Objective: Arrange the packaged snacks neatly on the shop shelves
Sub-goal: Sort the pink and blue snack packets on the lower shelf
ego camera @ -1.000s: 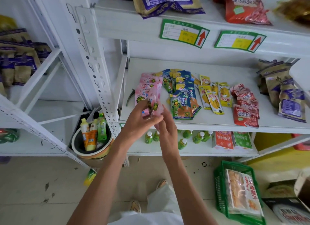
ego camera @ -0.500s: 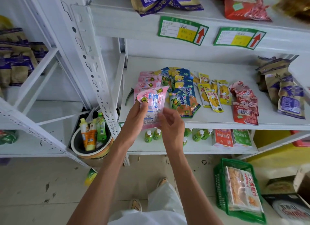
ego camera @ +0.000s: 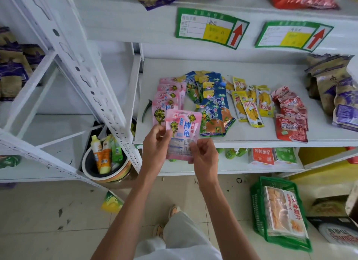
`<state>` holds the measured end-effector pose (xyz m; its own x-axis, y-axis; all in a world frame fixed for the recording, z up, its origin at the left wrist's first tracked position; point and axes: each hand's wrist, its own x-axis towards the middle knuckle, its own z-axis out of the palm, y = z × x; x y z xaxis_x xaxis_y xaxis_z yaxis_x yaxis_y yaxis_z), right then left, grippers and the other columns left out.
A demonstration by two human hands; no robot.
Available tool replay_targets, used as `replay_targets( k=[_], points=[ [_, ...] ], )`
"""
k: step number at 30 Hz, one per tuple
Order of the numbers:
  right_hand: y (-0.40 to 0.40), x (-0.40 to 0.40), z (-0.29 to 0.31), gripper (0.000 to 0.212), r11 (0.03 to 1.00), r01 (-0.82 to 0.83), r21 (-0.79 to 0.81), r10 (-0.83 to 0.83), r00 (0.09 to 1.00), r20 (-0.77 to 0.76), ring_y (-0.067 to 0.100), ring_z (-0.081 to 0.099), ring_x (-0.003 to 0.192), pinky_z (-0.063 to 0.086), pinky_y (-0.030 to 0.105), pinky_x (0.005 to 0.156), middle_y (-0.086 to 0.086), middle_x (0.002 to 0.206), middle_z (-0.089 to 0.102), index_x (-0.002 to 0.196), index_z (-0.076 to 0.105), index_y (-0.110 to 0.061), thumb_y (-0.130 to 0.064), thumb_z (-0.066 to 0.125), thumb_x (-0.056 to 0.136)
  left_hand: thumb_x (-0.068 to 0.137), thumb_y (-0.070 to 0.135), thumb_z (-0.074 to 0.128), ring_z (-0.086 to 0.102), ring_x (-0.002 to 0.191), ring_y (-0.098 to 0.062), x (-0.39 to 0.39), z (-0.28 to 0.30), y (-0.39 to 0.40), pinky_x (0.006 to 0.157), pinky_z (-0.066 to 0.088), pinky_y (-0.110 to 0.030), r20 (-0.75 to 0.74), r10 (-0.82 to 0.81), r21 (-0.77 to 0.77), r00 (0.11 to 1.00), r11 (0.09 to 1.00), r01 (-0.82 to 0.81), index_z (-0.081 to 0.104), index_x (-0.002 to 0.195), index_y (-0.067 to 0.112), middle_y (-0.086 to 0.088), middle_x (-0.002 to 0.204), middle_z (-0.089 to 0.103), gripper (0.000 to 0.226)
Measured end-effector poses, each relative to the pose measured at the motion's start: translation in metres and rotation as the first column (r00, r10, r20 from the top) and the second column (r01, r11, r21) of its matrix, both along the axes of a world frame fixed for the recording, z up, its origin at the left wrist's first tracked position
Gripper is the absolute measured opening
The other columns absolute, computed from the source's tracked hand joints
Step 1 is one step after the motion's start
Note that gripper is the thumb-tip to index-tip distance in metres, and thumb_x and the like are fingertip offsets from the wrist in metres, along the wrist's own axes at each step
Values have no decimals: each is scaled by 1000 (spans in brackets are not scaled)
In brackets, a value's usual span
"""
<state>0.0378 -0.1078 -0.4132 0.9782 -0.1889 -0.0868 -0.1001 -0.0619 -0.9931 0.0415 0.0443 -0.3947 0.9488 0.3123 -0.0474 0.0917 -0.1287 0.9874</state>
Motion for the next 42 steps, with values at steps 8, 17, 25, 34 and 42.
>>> replay_targets(
  k=[8,17,25,34,42],
  points=[
    [17,31,-14,9,999,-34,23,36,996,-80,12,57,58,50,33,47,-5,70,65,95,61,-13,-9,67,100,93,41,77,70,87,-6,9,-21,5,75,61,-33,-23,318,159,948,937,-311,64,109,19,9,99,72,30],
    [16,47,6,36,939,-339,65,335,940,61,20,69,103,60,43,66,4,117,66,133,70,-17,-27,43,111,107,44,51,72,93,-11,51,-1,-21,75,57,-22,-156,22,-284,988,956,-66,65,124,15,-8,105,74,36],
    [20,70,-16,25,923,-272,-271,271,962,-42,20,61,69,51,45,61,-3,75,62,86,51,-24,-23,74,94,109,28,54,78,95,-18,47,-17,-7,73,65,-36,-277,-15,-279,961,958,-66,66,128,11,-13,117,76,28],
    [27,167,-18,32,770,-181,-612,148,983,-105,27,63,65,38,29,53,4,74,66,92,63,-12,-37,49,106,89,75,50,61,68,-16,78,-52,49,60,54,-34,-248,94,827,964,538,161,48,80,27,10,74,58,48],
    [68,219,-6,37,439,-376,-816,231,925,-302,25,63,81,35,28,58,2,88,60,101,61,-11,-48,64,94,95,55,65,69,68,-21,63,-63,26,48,46,-27,2,192,874,981,476,-95,56,118,21,-1,96,66,42]
  ],
)
